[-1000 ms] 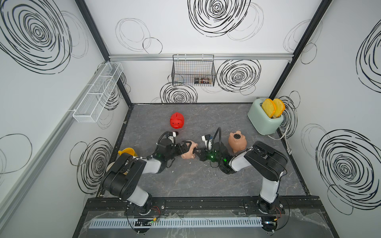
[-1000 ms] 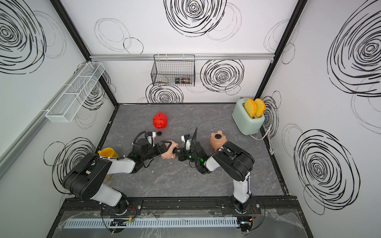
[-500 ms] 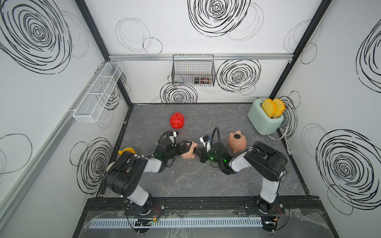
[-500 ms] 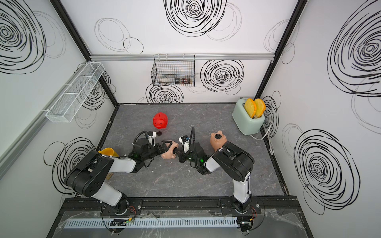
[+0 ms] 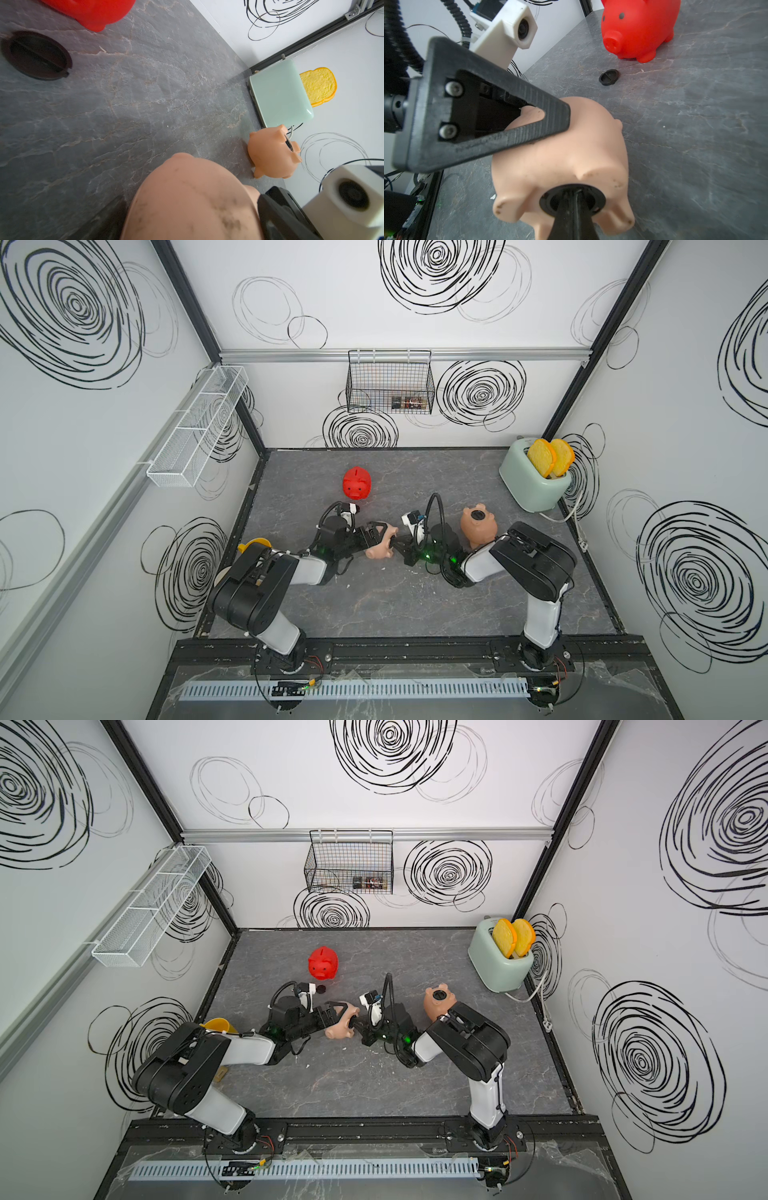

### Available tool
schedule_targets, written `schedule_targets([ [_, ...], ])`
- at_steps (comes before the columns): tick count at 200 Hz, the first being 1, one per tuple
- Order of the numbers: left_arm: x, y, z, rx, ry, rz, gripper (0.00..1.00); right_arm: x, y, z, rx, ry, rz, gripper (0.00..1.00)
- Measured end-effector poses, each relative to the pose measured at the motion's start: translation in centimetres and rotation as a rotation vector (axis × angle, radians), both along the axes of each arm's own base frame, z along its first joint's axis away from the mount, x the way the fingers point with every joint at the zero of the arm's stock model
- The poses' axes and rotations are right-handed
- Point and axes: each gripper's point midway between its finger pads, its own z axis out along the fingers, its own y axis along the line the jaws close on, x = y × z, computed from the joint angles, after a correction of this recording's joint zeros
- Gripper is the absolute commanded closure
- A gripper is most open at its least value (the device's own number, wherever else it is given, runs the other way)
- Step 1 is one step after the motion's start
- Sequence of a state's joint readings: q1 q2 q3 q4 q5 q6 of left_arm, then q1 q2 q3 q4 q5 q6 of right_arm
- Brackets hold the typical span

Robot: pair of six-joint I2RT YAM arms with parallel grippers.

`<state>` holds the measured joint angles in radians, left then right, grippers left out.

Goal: Open piggy banks
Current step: Open the lid on the piggy bank.

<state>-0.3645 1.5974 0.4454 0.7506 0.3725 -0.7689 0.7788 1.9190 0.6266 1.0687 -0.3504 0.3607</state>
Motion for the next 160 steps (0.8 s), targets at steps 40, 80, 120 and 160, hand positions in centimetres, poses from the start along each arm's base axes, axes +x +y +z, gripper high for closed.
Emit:
schedule_targets([
  [40, 0.06, -0.14, -0.02, 0.010, 0.000, -0.016, 0.00, -0.19, -0.02, -0.04, -0.021, -0.066, 0.053, 1.00],
  [80, 0.39, -0.15, -0.18, 0.005, 0.009, -0.028, 0.00, -0.24, 0.21, 0.09, -0.081, -0.192, 0.071, 1.00],
  [120, 0.55, -0.11, -0.30, 0.009, 0.015, -0.038, 0.00, -0.30, 0.37, 0.13, -0.156, -0.293, 0.062, 1.00],
  [160, 0.79, -0.23, -0.40, 0.014, 0.011, -0.050, 0.00, -0.27, 0.33, 0.17, -0.210, -0.356, 0.053, 1.00],
])
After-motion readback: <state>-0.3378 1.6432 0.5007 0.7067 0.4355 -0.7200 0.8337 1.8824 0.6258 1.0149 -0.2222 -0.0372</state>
